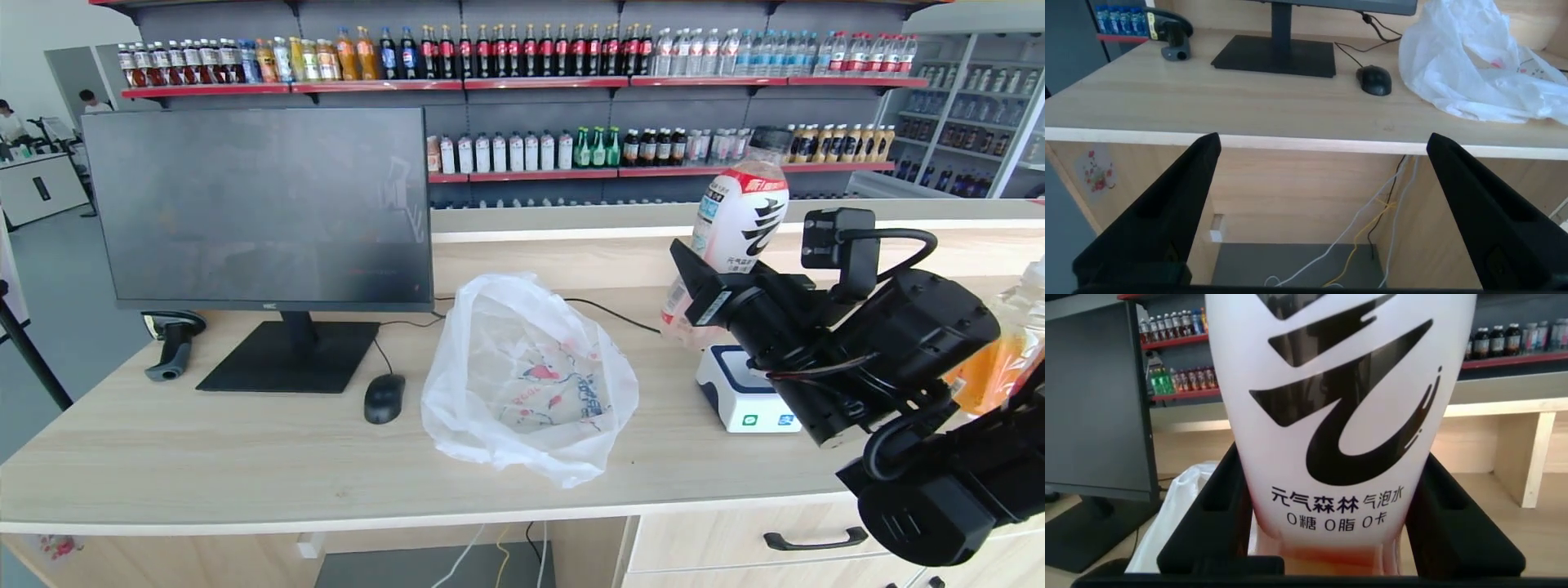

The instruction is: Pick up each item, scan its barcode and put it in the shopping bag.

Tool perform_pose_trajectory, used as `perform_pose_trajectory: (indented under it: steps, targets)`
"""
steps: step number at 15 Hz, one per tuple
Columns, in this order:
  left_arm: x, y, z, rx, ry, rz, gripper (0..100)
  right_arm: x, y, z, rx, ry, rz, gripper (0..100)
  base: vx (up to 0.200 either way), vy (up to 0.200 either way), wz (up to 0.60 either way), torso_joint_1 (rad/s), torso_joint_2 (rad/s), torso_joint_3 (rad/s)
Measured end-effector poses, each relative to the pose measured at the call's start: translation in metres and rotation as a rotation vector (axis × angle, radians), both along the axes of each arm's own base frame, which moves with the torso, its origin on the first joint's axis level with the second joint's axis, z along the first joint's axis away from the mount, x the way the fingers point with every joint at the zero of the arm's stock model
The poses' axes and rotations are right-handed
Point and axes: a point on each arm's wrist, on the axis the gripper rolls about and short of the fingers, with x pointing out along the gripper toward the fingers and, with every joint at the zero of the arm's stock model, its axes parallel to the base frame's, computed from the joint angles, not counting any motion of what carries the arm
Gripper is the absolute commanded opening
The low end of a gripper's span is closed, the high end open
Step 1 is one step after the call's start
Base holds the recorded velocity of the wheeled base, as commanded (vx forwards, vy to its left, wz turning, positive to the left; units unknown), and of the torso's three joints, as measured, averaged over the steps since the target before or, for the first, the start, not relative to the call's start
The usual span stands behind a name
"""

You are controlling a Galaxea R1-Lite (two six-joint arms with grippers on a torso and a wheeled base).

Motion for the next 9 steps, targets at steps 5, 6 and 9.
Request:
perform_pose_trajectory:
  steps: [5,6,9]
  targets:
    - [0.0000,0.0000,0.0002,-0.001,-0.001,0.000,100,-0.0001,0.0011,0.0000,-0.001,0.000,0.004,0,0.000,0.000,0.00,0.000,0.00,0.000]
    - [0.0000,0.0000,0.0001,-0.001,-0.001,0.000,100,0.0003,0.0016,-0.0014,-0.006,0.008,0.007,0,0.000,0.000,0.00,0.000,0.00,0.000]
    - [0.0000,0.0000,0.0001,-0.001,-0.001,0.000,100,0.0006,0.0013,-0.0010,-0.001,0.004,0.004,0,0.000,0.000,0.00,0.000,0.00,0.000]
